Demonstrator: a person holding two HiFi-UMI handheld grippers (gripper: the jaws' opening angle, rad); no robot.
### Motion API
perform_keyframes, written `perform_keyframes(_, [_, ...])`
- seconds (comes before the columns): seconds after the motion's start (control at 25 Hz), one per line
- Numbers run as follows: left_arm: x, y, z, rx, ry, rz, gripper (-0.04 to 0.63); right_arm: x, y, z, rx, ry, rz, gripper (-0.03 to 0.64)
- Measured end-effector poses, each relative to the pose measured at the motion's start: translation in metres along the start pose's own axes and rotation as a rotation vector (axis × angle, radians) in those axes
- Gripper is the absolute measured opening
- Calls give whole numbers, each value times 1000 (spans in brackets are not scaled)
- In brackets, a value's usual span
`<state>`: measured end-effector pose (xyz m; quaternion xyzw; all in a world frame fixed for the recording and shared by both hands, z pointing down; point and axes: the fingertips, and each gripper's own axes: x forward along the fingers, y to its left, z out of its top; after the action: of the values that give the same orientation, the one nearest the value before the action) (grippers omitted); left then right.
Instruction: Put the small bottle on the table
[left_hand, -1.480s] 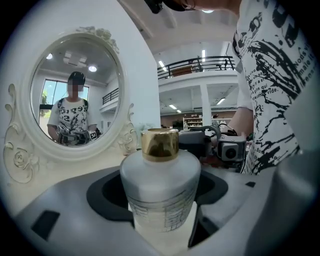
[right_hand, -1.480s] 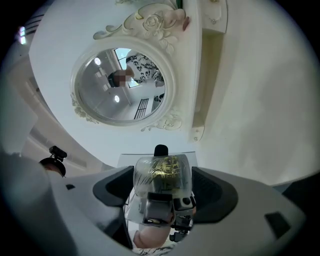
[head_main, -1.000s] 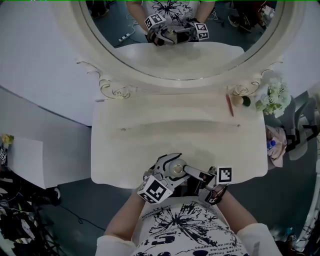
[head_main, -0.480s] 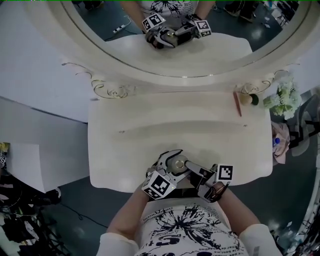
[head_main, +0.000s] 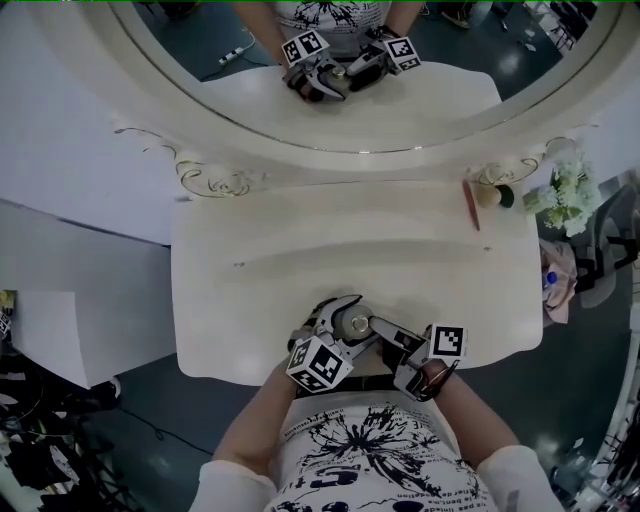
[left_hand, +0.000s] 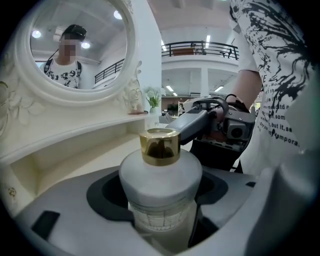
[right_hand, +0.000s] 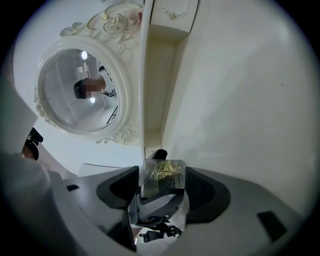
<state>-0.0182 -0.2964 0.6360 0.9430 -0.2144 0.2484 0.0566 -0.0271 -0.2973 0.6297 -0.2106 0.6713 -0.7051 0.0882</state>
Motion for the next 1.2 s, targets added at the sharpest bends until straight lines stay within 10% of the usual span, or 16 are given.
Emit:
perform_keyframes(0.8, [-21, 3, 23, -11, -76, 44, 347, -1, 11, 6, -81, -11, -93, 265])
perform_keyframes(1.04, [-63, 10, 80, -38, -232, 95, 345, -18, 48, 26, -256, -83, -124, 105])
perform_keyframes(1.2, [-84, 26, 101, -86, -299, 247, 80, -34, 77, 35, -486, -115, -152, 55])
